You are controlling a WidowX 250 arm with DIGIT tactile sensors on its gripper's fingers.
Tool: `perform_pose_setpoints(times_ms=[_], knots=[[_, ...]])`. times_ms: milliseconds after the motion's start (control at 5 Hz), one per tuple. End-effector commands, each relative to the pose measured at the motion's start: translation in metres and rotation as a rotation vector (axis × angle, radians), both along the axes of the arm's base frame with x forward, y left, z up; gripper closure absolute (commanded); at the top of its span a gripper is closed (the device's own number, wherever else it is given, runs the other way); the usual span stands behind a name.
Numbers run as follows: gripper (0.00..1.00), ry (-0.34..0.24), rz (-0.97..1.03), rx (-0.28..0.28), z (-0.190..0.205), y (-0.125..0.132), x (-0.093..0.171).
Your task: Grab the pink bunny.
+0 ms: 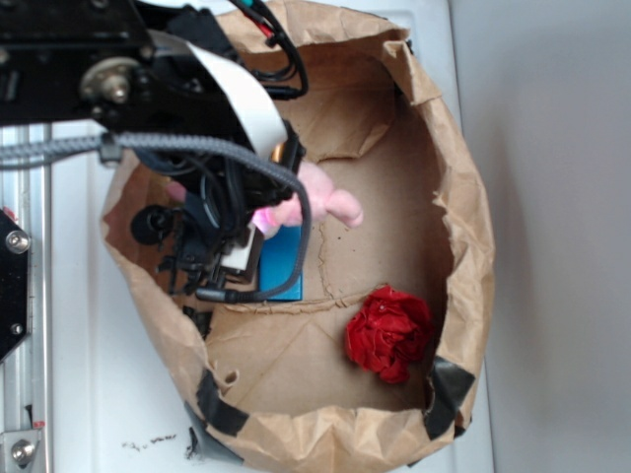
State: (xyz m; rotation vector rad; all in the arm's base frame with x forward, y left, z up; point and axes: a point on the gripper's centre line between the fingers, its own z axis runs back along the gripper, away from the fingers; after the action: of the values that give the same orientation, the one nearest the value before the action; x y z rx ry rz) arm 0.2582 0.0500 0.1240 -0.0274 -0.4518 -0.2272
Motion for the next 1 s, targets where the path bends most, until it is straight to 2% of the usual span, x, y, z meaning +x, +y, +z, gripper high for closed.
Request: perform_pose_setpoints(times_ms=[0,200,400,600,800], knots=[[1.00,0.009,0.164,-0.004,0.040,0.007,0.014],[1.00,0.066,0.223,-0.014,0.046,0.009,0.013],[1.00,0.132,0.308,-0.057,0.054,0.010,0.011],[1.00,0.143,0.326,-0.075,0.058,0.008,0.011],[1.00,0.119,0.287,-0.069,0.059,-0.005,0.010]])
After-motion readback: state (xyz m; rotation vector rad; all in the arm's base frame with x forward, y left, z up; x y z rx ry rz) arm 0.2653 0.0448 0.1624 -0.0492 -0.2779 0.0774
